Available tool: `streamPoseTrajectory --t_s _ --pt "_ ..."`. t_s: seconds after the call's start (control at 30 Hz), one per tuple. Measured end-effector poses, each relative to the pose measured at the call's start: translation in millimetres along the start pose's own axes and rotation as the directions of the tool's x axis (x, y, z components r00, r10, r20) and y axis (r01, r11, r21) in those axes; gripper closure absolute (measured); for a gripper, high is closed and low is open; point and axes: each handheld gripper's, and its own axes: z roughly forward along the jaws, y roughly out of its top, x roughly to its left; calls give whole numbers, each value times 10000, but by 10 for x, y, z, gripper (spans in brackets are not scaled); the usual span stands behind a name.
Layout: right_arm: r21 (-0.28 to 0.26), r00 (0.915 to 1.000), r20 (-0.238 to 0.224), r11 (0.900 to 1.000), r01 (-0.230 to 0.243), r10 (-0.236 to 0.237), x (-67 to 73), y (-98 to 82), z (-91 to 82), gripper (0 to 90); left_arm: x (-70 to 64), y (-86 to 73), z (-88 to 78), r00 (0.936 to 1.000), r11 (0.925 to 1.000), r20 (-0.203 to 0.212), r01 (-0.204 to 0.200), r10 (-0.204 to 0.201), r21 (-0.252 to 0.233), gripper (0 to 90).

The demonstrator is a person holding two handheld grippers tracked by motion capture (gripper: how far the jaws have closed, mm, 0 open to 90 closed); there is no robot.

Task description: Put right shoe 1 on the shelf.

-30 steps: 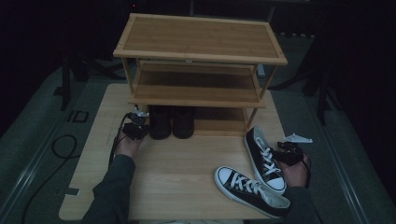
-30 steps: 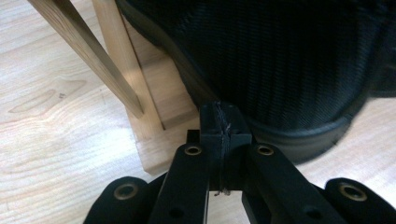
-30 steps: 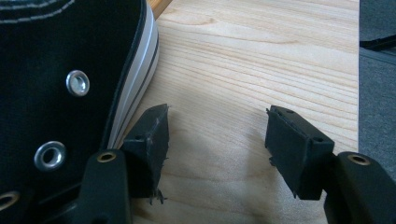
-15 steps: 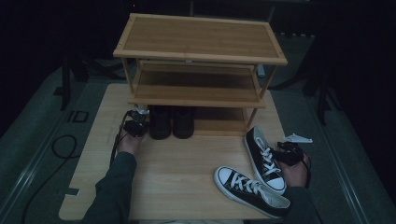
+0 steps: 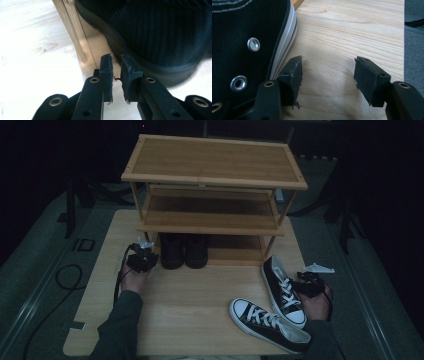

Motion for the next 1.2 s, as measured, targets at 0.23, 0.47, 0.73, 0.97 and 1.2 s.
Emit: streamPoseTrajectory --t_s 0.23,0.47,0.73,0.97,1.2 --pt "0 10000 2 10000 5 -5 -1 0 0 397 -181 -268 -136 9968 9989 651 -458 455 30 687" --pt "1 10000 2 10000 -23 23 -1 0 0 397 -246 -456 -86 9923 9995 1200 -312 306 28 649" --pt "3 10000 -14 10000 -48 48 -2 1 1 397 -307 -544 -40 9885 9995 1480 -299 306 -68 624" --pt "-1 10000 -13 10000 -57 57 -3 1 1 397 -352 -580 -24 9868 9986 1575 -325 388 -423 581" --pt "10 10000 -63 10000 -11 11 -9 4 3 398 -409 -579 -24 9878 9961 1320 -780 828 -408 548"
